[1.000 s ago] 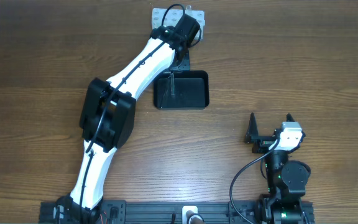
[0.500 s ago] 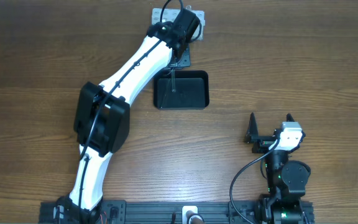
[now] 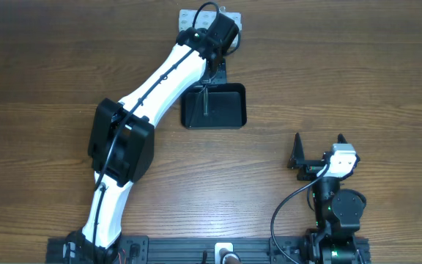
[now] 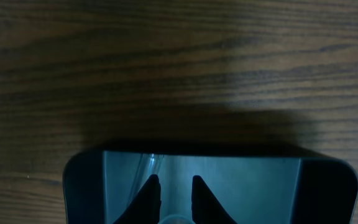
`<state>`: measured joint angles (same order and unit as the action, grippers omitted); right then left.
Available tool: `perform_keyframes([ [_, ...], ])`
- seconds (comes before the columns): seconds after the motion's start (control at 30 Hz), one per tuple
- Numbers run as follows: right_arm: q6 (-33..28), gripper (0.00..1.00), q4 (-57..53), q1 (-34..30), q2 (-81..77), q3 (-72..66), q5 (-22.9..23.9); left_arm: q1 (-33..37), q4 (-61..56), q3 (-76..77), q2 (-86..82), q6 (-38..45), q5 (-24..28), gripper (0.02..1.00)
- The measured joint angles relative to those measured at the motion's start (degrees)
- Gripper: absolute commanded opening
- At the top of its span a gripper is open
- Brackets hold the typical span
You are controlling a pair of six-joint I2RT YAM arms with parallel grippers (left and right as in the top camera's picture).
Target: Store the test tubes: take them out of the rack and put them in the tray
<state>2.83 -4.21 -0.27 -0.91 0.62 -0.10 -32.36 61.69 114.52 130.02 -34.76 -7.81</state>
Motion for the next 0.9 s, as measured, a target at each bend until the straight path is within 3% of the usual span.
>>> perform_keyframes([
  [0.9, 0.0, 0.991, 0.0, 0.0, 0.0, 0.0, 0.0, -0.68, 1.92, 0.0, 0.39, 0.0, 0.98, 0.075],
])
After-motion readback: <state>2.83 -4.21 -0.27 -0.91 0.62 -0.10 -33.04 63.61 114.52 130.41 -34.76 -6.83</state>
